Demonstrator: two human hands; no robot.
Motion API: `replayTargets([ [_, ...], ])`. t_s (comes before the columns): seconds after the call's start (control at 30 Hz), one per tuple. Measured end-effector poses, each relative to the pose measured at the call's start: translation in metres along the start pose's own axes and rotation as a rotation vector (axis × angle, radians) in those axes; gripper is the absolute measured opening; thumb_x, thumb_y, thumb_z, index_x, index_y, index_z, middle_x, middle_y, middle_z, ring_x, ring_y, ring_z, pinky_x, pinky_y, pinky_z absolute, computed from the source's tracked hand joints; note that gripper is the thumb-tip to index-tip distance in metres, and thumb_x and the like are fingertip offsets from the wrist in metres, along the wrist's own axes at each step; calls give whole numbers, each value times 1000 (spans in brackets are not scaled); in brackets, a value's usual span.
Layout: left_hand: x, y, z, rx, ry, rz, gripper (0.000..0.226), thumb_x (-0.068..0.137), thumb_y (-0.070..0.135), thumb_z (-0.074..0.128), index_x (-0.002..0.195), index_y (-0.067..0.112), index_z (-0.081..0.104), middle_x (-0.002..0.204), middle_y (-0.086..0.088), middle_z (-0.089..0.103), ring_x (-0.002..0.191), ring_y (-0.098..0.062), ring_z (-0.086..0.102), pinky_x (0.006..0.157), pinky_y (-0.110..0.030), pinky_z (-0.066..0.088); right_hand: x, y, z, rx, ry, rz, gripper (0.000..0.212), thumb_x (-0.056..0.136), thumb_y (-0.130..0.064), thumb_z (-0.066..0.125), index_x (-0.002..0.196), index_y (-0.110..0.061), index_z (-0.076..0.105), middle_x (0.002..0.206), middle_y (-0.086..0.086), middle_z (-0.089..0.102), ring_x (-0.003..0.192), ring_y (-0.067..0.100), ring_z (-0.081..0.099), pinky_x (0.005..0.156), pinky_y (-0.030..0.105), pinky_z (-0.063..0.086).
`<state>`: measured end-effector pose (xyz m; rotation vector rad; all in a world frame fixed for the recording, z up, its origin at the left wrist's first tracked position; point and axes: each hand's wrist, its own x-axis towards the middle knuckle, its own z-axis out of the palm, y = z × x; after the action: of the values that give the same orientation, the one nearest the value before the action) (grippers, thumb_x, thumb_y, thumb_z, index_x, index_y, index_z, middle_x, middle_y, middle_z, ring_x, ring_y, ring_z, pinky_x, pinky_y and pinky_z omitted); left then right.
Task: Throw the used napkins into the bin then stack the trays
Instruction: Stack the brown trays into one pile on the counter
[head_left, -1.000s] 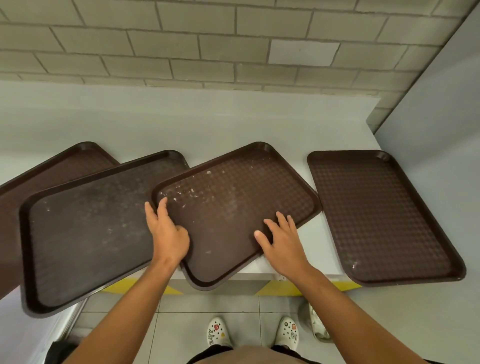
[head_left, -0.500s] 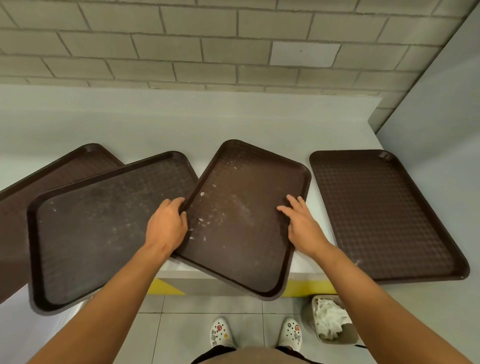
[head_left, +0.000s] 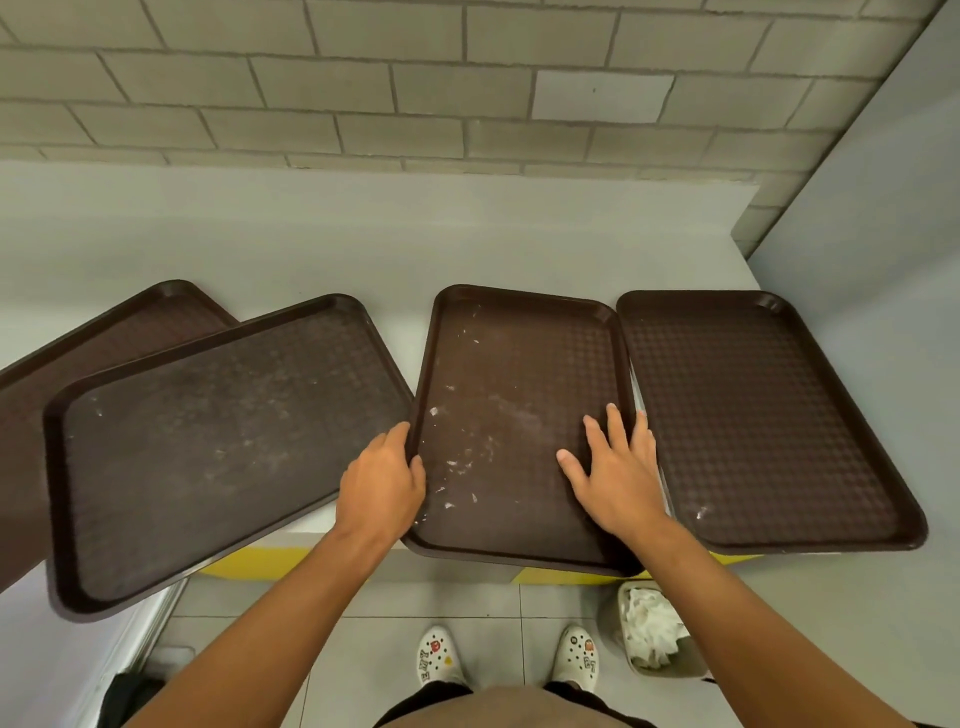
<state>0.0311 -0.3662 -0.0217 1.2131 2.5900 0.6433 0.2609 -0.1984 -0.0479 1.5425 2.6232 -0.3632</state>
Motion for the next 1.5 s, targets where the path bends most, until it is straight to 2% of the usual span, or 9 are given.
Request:
replayTargets([
  [0.17, -5, 4, 3, -15, -17, -7, 33, 95, 23, 52, 128, 21, 53, 83, -1, 70, 73, -25, 67, 63, -36, 55, 3, 2, -3, -68, 23, -48, 73, 100, -64, 25, 159, -21, 26, 169, 11, 9, 154, 39, -7, 125, 50, 4],
  [0.33, -18, 16, 13, -28, -72, -47, 48, 97, 25, 52, 144, 22, 42, 86, -1, 71, 77, -24, 68, 68, -39, 57, -2, 1, 0, -24, -4, -81, 74, 100, -65, 27, 159, -21, 23, 169, 8, 8, 154, 37, -7, 125, 48, 4],
  [0.47, -18, 16, 15, -41, -44, -54, 43, 97, 24, 53, 139, 24, 46, 86, 0, 71, 77, -23, 68, 65, -35, 55, -2, 2, 2, 4, -15, -91, 74, 101, -64, 27, 160, -20, 19, 169, 8, 5, 155, 36, -6, 125, 47, 3],
  [0.67, -12, 18, 13, 36, 11, -78, 42, 95, 29, 58, 137, 20, 54, 116, -7, 65, 95, -28, 67, 76, -37, 54, 4, -4, 1, 51, -47, -87, 74, 101, -62, 29, 160, -20, 16, 169, 9, 2, 154, 37, -7, 125, 48, 3],
  [0.83, -8, 27, 13, 8, 61, -67, 35, 93, 34, 61, 125, 19, 65, 101, 0, 60, 80, -18, 62, 67, -30, 50, 2, 6, -16, 229, -91, -111, 74, 101, -56, 44, 160, -19, 21, 169, 5, 9, 156, 29, 0, 126, 42, 12],
  [0.93, -6, 43, 14, -34, 74, -10, 28, 92, 31, 63, 118, 20, 67, 86, 8, 55, 72, -9, 54, 64, -26, 42, -5, 23, -35, 349, -47, -135, 67, 100, -50, 51, 157, -21, 32, 167, -2, 20, 155, 19, 13, 124, 37, 21],
  [1.07, -4, 72, 23, -107, 32, 97, 21, 92, 31, 65, 110, 23, 70, 78, 14, 55, 71, -7, 56, 66, -23, 46, -10, 59, -63, 432, 26, -104, 56, 100, -43, 55, 151, -22, 44, 162, -6, 32, 150, 12, 25, 120, 34, 27],
  [1.33, 4, 147, 62, -190, -48, 225, 15, 90, 32, 67, 105, 28, 70, 78, 15, 57, 78, -4, 57, 74, -23, 47, -10, 151, -97, 455, 178, 28, 51, 99, -36, 59, 147, -21, 49, 158, -4, 38, 147, 12, 31, 118, 32, 27],
  [1.5, 12, 194, 86, -198, -87, 260, 20, 90, 34, 65, 108, 27, 70, 87, 13, 58, 78, -6, 58, 76, -32, 54, -6, 205, -100, 444, 198, 106, 53, 97, -39, 60, 146, -20, 50, 158, -1, 39, 147, 15, 32, 118, 35, 29],
])
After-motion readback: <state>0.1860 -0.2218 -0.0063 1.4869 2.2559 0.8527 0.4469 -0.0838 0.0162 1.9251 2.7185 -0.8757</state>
